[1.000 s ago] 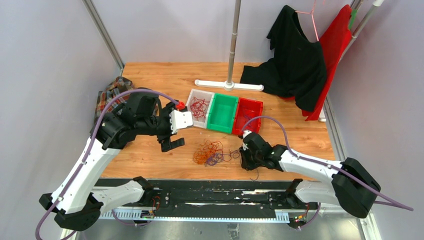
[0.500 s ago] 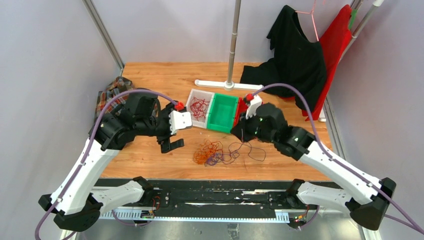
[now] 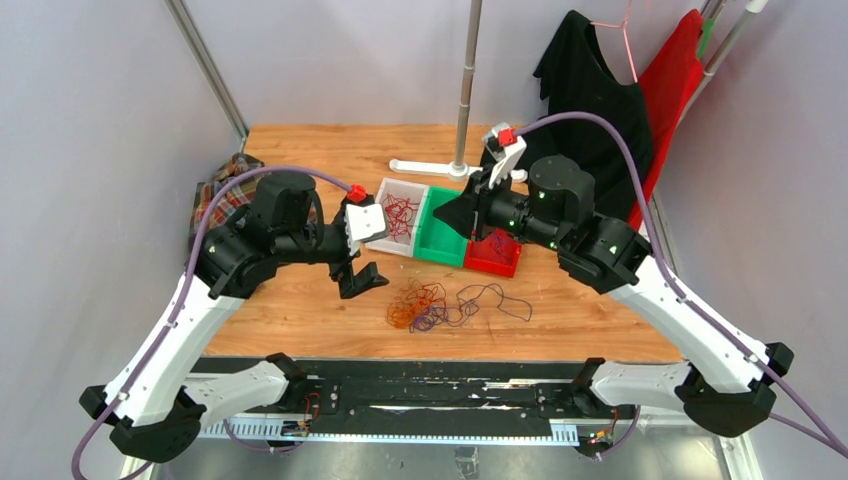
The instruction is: Untangle the cables
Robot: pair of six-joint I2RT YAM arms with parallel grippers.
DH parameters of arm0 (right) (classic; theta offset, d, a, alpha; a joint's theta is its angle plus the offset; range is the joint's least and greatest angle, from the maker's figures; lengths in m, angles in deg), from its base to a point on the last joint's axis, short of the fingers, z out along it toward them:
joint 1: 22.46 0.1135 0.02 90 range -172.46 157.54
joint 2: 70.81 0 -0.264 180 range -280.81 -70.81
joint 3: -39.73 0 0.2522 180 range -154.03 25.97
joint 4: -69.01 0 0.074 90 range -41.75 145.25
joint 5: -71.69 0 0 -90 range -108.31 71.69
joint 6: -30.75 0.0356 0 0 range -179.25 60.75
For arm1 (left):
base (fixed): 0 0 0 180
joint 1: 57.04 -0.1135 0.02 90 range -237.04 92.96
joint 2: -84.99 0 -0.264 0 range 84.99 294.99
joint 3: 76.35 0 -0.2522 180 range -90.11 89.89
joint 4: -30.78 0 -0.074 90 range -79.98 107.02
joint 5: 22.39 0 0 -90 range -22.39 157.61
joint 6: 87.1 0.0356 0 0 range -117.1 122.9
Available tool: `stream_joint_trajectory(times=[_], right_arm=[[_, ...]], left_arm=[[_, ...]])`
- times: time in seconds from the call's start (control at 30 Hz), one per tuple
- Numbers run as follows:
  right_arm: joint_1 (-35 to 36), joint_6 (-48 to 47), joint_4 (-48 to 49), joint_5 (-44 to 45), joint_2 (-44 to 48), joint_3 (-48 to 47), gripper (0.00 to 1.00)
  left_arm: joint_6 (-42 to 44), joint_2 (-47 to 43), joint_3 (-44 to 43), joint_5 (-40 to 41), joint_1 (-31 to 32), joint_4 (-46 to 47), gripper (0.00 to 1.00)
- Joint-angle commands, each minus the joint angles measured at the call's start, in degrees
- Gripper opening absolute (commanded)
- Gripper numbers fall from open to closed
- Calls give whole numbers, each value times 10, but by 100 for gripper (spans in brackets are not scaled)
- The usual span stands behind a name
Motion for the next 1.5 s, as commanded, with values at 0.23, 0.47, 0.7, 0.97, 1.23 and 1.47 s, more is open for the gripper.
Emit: stream_joint_trajectory(times=[0.23,0.47,0.7,0.97,1.23,1.47], right_arm=[[-14,-2,-79,333,63,318,62],[-40,67,-75,383,26,442,64],[-60,70,0,314,9,508,64],[-91,82,63,227,10,559,57],[-92,101,74,176,4,565,25],[-92,112,58,141,19,550,21]], left_arm=[[26,-15,37,39,3,0,98],[36,-20,28,30,3,-20,98],[42,-24,18,33,3,-30,98],[50,-26,9,34,3,-40,98],[48,-22,8,30,3,-40,98],[52,-26,11,32,3,-40,98]])
